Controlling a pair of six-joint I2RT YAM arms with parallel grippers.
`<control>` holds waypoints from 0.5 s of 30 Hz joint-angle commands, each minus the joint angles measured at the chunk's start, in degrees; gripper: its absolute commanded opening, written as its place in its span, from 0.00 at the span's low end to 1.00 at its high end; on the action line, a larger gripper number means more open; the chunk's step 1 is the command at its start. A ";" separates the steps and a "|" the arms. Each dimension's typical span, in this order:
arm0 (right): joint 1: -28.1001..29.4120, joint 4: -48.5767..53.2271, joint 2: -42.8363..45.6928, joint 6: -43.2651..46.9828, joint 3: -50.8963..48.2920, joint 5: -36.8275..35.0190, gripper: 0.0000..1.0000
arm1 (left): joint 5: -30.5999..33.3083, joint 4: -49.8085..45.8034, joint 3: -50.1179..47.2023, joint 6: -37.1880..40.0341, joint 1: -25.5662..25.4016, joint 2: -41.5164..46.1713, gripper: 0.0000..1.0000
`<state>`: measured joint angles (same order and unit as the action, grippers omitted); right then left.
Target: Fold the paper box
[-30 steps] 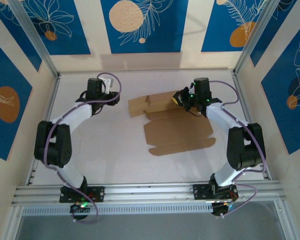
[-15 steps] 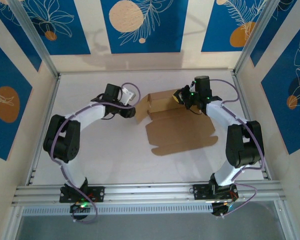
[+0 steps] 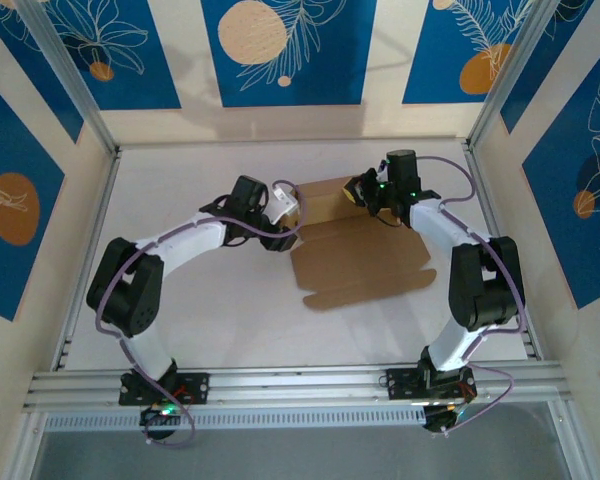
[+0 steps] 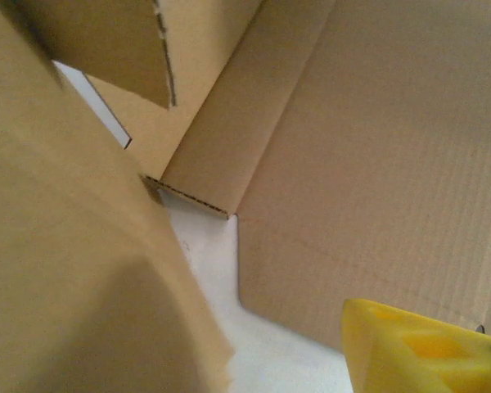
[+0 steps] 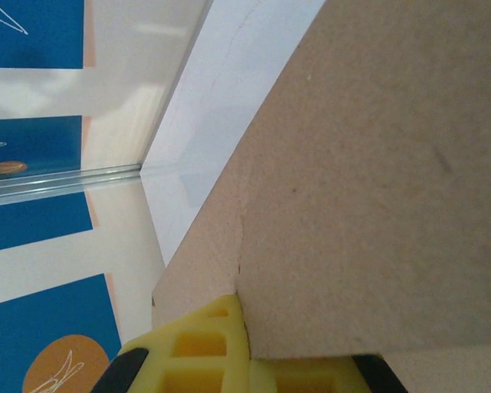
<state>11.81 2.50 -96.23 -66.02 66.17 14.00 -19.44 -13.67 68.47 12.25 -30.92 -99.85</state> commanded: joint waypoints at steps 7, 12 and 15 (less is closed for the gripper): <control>0.98 7.07 -1.93 0.45 -1.05 1.17 0.04 | 5.35 8.10 0.70 -0.76 -0.61 -0.46 0.67; 0.68 6.60 -1.95 0.20 -1.22 1.18 0.04 | 15.10 9.38 -2.11 -4.60 -0.55 0.84 0.42; 0.93 6.06 -2.33 -0.44 -1.18 1.39 0.04 | 17.31 9.73 -3.24 -5.15 -0.37 0.55 0.19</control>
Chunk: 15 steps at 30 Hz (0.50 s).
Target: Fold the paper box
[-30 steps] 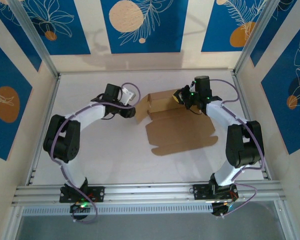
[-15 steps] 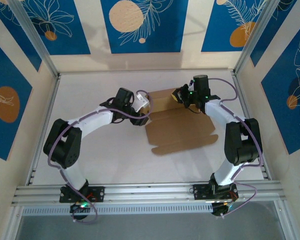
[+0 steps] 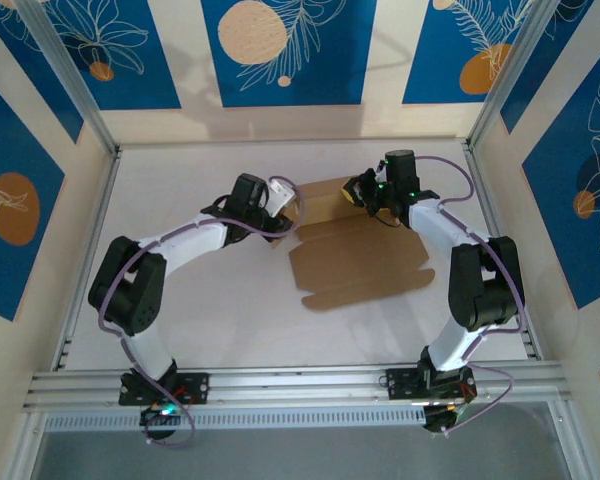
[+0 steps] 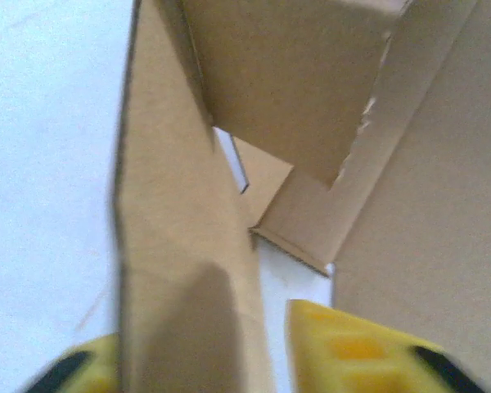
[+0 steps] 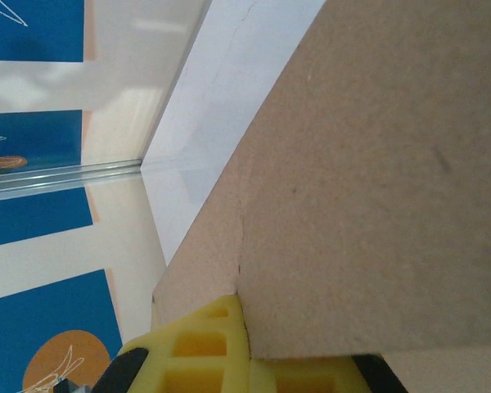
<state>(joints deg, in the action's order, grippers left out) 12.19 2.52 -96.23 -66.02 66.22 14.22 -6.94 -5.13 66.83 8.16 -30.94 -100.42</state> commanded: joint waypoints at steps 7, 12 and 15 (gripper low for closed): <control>0.95 7.12 -1.97 0.12 -1.02 0.65 0.04 | 9.27 2.15 -2.84 -4.08 0.72 1.97 0.00; 2.52 7.21 -0.46 -2.84 -2.06 -0.48 0.04 | 15.17 -1.14 2.09 -11.78 0.65 -0.63 0.00; 3.55 6.36 0.15 -7.01 -2.92 -0.19 0.04 | 18.88 -1.48 3.92 -17.14 0.62 -1.80 0.00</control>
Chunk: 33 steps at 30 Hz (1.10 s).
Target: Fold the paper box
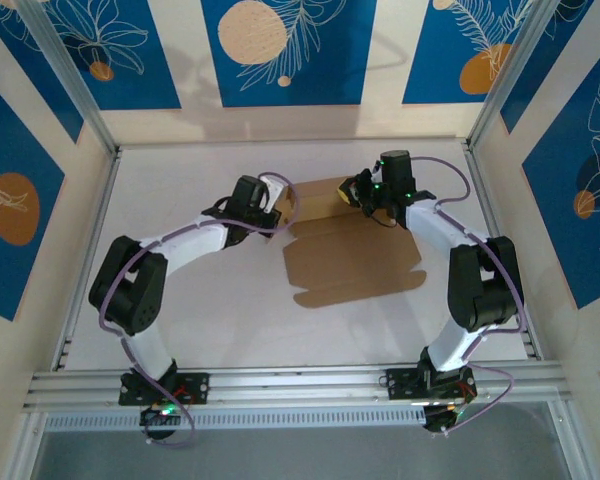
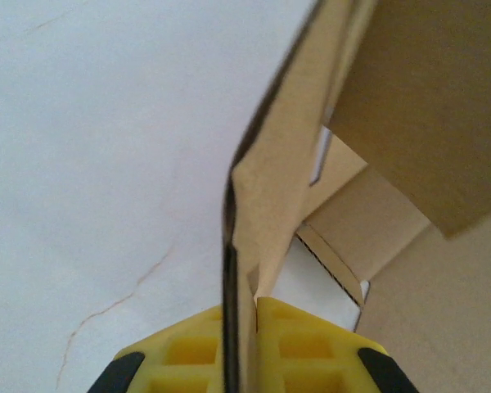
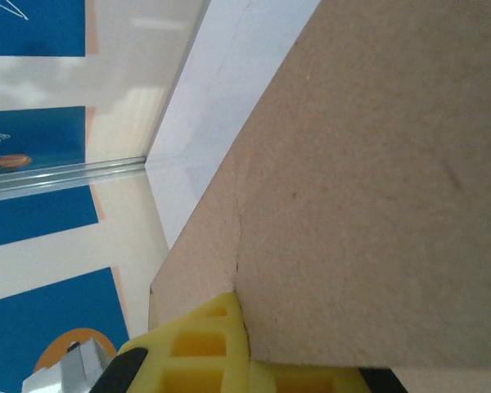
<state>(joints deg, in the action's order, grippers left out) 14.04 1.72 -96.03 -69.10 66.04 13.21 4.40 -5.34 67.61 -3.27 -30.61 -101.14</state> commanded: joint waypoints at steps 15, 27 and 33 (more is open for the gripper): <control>8.86 5.52 0.45 -17.36 -3.47 -4.27 0.03 | 14.10 5.92 4.46 -39.58 -1.55 -4.88 0.02; 8.31 5.63 -0.38 -17.98 -3.64 -5.05 0.02 | 15.18 14.99 1.67 -41.72 -4.25 -5.09 0.17; 7.30 4.65 -1.05 -18.19 -3.74 -3.52 0.02 | 9.27 28.30 -2.19 -41.45 -4.28 -5.44 0.28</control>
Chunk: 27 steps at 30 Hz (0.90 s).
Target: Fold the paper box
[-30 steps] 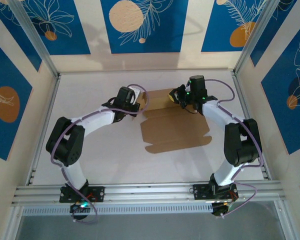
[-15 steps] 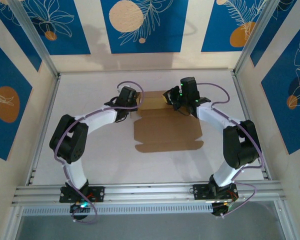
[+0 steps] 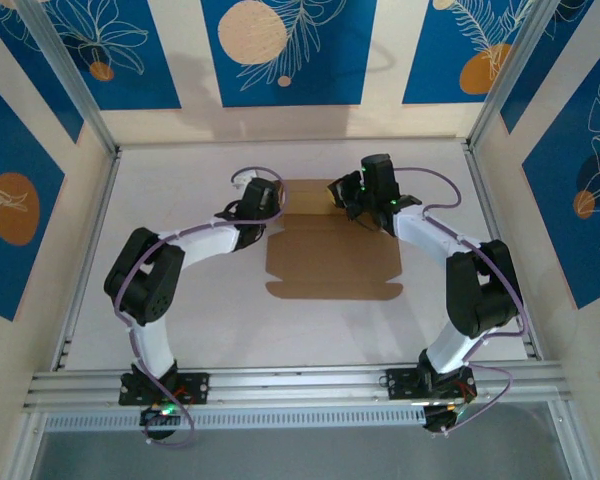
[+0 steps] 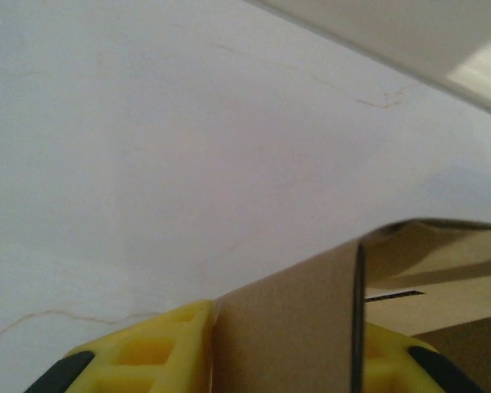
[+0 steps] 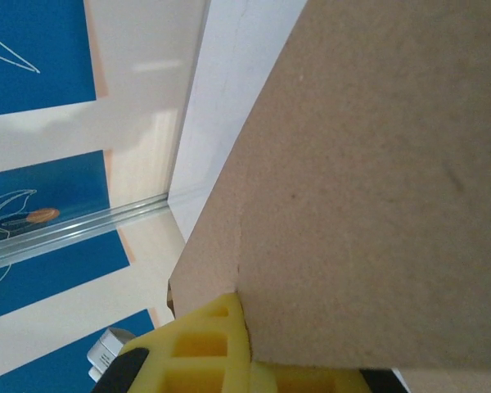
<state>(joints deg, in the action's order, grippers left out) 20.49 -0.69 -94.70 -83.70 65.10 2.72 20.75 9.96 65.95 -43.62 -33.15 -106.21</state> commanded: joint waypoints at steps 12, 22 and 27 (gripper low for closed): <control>-0.65 7.12 -4.19 -0.42 -2.05 9.78 0.01 | -11.30 24.92 -3.26 -1.94 -1.13 -1.12 0.38; -9.74 19.14 -9.30 20.17 7.24 16.88 0.00 | -31.04 13.63 -8.38 15.47 5.75 11.77 0.54; -11.36 20.43 -10.13 29.26 9.09 18.56 0.00 | -39.64 6.49 -8.38 30.48 8.51 19.68 0.60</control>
<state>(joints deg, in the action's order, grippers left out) 9.85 9.21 -102.67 -62.00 74.98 18.72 -10.41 20.93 57.74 -24.91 -25.85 -90.74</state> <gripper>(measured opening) 0.065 0.591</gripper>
